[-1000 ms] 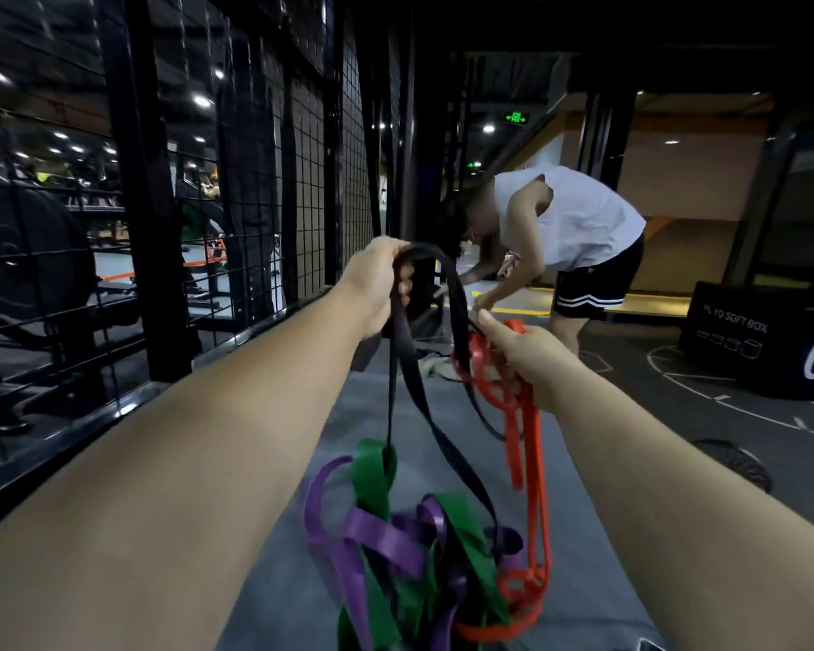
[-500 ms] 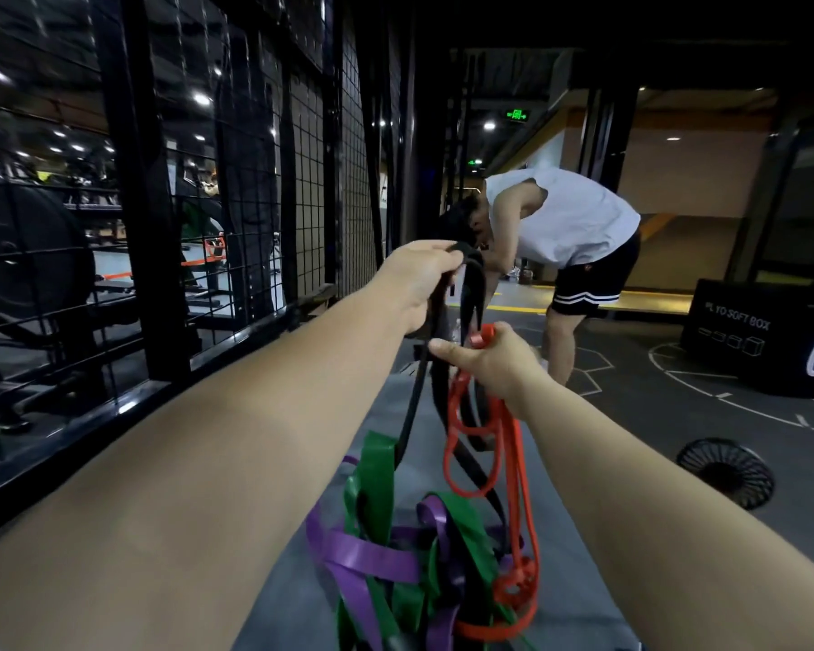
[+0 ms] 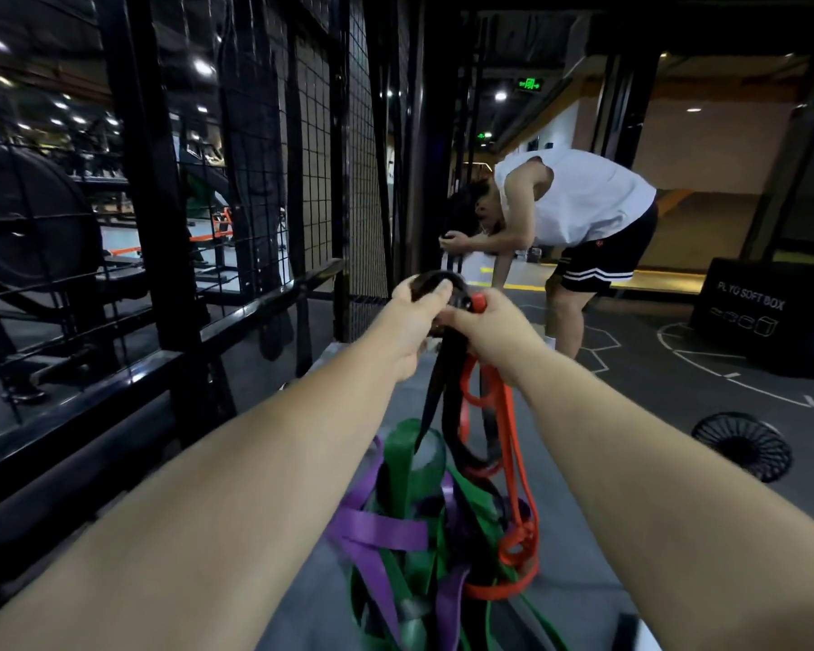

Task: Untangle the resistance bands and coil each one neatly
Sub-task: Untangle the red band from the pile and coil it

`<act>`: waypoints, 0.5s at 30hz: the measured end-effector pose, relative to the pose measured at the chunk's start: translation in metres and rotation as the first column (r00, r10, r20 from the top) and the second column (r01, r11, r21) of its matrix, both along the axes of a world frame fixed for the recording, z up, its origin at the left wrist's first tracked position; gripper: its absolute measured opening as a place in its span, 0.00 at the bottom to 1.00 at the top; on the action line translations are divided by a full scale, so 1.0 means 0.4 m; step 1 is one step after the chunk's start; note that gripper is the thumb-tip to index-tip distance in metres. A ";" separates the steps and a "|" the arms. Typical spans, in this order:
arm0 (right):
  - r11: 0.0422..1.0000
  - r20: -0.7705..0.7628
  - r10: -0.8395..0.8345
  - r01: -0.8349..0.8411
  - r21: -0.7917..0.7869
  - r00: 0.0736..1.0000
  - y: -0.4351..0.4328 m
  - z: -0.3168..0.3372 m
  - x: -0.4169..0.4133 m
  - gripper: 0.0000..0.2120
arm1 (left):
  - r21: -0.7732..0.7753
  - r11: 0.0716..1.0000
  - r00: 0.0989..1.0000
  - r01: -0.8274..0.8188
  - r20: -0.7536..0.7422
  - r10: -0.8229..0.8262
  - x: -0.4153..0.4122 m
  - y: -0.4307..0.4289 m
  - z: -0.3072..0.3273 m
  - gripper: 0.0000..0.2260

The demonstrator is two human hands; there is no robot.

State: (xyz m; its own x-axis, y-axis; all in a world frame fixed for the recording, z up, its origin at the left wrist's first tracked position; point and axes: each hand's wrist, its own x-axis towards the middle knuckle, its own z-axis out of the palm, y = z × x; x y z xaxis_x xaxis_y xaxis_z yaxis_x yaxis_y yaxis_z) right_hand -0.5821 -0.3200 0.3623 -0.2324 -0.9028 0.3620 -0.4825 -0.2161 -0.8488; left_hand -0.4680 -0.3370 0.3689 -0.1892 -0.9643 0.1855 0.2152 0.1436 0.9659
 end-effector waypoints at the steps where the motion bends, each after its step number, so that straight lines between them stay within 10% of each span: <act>1: 1.000 0.015 -0.021 0.021 -0.008 1.000 -0.008 0.009 0.000 0.14 | 0.037 0.999 1.000 -0.004 -0.004 0.004 0.003 -0.004 -0.030 0.14; 7: 0.995 0.136 -0.089 0.095 -0.036 0.987 -0.048 0.052 -0.005 0.20 | 0.087 0.988 0.983 0.127 0.121 -0.137 -0.009 0.014 -0.167 0.29; 15: 0.958 0.201 -0.212 0.244 -0.150 0.956 -0.038 0.156 -0.012 0.25 | -0.333 0.906 0.784 0.260 0.620 0.002 0.049 -0.014 -0.223 0.09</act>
